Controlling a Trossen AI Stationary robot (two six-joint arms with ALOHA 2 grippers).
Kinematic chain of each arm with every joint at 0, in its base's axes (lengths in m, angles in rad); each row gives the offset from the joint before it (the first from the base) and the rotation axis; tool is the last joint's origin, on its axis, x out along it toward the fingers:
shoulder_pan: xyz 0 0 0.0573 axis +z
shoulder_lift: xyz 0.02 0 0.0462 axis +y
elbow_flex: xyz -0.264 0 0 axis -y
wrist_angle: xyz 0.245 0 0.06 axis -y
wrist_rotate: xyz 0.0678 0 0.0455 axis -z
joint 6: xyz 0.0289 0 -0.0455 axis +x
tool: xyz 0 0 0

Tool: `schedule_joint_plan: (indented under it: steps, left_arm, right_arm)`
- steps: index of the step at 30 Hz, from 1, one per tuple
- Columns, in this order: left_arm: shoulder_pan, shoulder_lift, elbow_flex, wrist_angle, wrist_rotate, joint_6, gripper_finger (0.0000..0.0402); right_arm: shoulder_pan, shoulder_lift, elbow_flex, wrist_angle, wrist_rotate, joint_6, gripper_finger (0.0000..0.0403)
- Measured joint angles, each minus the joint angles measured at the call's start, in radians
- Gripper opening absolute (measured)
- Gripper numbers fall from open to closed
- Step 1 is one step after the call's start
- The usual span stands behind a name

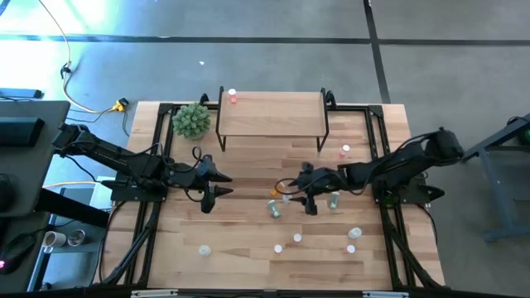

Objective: Pick and place medicine bottles onto shelf by color
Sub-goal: Put the top white pill bottle on the shelf

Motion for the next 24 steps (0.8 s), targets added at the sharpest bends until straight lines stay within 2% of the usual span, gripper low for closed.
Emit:
schedule_joint_plan:
  steps: [9, 20, 24]
  left_arm:
    - [0.0, 0.0, 0.0, 0.0, 0.0, 0.0, 0.0172]
    - [0.0, 0.0, 0.0, 0.0, 0.0, 0.0, 0.0172]
    - [0.0, 0.0, 0.0, 0.0, 0.0, 0.0, 0.0172]
  right_arm:
    - [0.001, 0.083, 0.0, 0.061, -0.019, 0.016, 0.024]
    - [0.004, 0.124, 0.0, 0.068, -0.026, 0.034, 0.024]
    - [0.008, 0.124, 0.0, 0.068, -0.026, 0.035, 0.0224]
